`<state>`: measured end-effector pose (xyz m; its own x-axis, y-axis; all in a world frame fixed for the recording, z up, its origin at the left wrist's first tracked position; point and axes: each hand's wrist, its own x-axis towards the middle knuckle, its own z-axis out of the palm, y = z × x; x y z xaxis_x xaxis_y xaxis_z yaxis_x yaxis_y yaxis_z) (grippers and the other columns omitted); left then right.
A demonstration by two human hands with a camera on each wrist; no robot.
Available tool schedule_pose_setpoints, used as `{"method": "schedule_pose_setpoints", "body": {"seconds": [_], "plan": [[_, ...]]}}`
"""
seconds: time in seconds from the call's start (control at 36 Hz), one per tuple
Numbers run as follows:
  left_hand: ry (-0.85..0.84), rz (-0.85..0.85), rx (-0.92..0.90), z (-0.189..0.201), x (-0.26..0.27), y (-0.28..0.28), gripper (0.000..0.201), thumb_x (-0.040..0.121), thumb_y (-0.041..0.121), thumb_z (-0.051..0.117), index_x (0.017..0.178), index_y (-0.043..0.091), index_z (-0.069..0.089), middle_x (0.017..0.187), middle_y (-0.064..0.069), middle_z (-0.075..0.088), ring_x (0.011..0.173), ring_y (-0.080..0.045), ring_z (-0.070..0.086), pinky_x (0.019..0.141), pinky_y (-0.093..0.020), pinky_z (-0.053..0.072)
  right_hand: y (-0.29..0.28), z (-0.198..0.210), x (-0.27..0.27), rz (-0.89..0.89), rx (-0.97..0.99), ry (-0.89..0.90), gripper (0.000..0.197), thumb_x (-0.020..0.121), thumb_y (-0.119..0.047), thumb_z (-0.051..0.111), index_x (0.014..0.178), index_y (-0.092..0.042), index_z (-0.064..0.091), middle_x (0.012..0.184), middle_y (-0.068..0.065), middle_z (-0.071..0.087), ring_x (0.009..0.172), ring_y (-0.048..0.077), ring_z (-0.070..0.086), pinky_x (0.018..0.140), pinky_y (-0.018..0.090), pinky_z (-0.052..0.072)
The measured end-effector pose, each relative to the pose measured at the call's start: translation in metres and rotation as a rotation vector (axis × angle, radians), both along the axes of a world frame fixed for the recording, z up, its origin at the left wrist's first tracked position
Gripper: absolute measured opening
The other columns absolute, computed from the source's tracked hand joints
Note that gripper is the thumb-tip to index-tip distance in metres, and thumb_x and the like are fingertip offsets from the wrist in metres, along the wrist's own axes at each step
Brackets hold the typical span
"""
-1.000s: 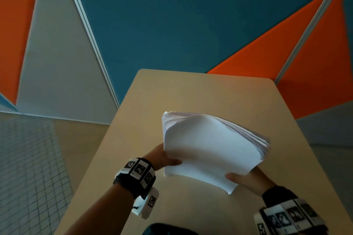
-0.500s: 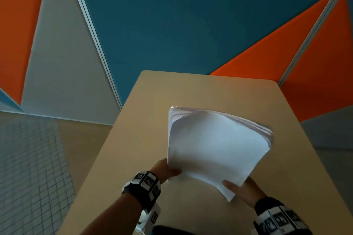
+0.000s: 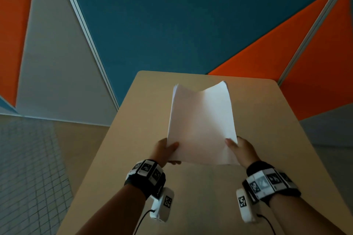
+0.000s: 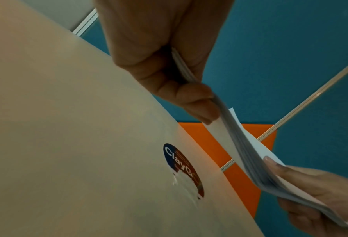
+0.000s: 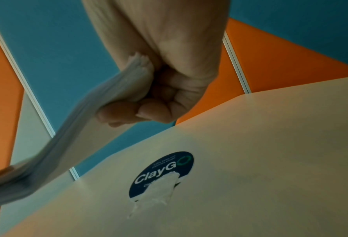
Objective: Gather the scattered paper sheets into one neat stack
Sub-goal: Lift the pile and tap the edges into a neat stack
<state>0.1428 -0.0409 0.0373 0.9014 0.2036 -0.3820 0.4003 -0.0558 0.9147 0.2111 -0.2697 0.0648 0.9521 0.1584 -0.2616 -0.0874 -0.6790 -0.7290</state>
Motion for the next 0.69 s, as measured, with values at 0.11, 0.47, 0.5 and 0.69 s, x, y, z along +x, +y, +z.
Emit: {"method": "schedule_pose_setpoints", "body": {"seconds": [0.11,0.47,0.5,0.69], "plan": [[0.037,0.037,-0.017,-0.011,0.016,0.005,0.013,0.093,0.01,0.05,0.099,-0.001,0.047,0.048,-0.007,0.06,0.027,-0.008,0.056,0.029,-0.016,0.042,0.008,-0.011,0.017,-0.011,-0.037,0.028,0.043,0.093,-0.024,0.049,0.124,0.006,0.051,0.132,0.024,0.055,0.123,0.034,0.051,0.1,0.035,0.038],[0.168,0.136,-0.027,-0.042,0.037,0.006,0.017,0.094,0.012,0.049,0.104,0.003,0.04,0.07,-0.013,0.059,0.034,-0.018,0.057,0.026,-0.021,0.045,0.021,-0.058,0.045,-0.051,-0.159,0.143,0.039,0.091,-0.032,0.052,0.111,0.001,0.055,0.116,0.022,0.061,0.115,0.034,0.055,0.083,0.03,0.038],[0.177,0.157,-0.011,-0.042,0.039,0.006,0.019,0.094,0.012,0.048,0.107,0.004,0.037,0.077,-0.013,0.054,0.04,-0.022,0.056,0.026,-0.021,0.045,0.021,-0.059,0.046,-0.055,-0.18,0.139,0.039,0.09,-0.033,0.053,0.109,0.001,0.054,0.111,0.021,0.061,0.113,0.035,0.055,0.079,0.028,0.035],[0.232,0.009,0.353,-0.055,0.038,0.004,0.063,0.09,0.015,0.053,0.141,0.01,0.016,0.114,-0.029,0.059,0.056,-0.028,0.058,0.046,-0.034,0.05,0.013,-0.068,0.04,-0.01,-0.199,0.16,0.066,0.082,-0.032,0.065,0.136,-0.005,0.037,0.136,0.017,0.052,0.124,0.031,0.05,0.099,0.036,0.041]]}}
